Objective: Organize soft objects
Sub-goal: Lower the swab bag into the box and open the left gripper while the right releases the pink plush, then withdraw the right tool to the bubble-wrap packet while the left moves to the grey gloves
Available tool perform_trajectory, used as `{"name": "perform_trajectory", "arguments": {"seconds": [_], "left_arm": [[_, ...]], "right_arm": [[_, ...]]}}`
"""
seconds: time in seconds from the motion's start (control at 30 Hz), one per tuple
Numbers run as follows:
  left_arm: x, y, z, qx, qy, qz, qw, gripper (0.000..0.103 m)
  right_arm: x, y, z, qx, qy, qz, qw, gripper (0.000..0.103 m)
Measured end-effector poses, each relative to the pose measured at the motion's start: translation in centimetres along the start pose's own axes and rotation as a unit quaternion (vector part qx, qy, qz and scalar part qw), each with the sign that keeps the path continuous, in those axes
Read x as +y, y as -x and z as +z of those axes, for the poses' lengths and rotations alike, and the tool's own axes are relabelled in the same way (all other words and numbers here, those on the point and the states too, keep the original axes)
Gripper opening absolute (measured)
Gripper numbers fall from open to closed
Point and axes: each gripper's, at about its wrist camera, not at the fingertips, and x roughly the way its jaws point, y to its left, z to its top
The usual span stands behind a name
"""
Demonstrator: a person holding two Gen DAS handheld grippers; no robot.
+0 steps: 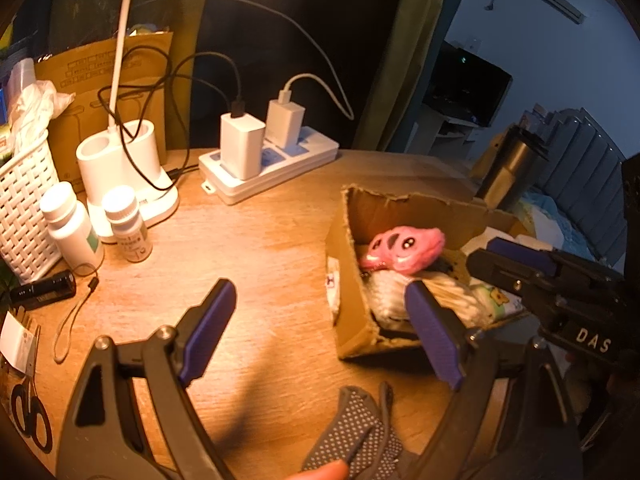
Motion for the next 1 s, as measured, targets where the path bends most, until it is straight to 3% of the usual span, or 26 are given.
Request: {"name": "perform_trajectory", "arguments": {"seconds": [0.4,1.0], "left_arm": [[-1.7,3.1,-1.8,-0.016,-0.021,-0.019,0.9995,0.088],[-2.2,7.7,-6.0,-0.027,-0.023,-0.017,0.9992,0.088]], "right_arm": [[1.5,3.6,-2.3,-0.013,0.001,-0.005,1.000,0.040],[3.3,7.3,-6.1,-0.025,0.005,0.005,1.000,0.040]]}}
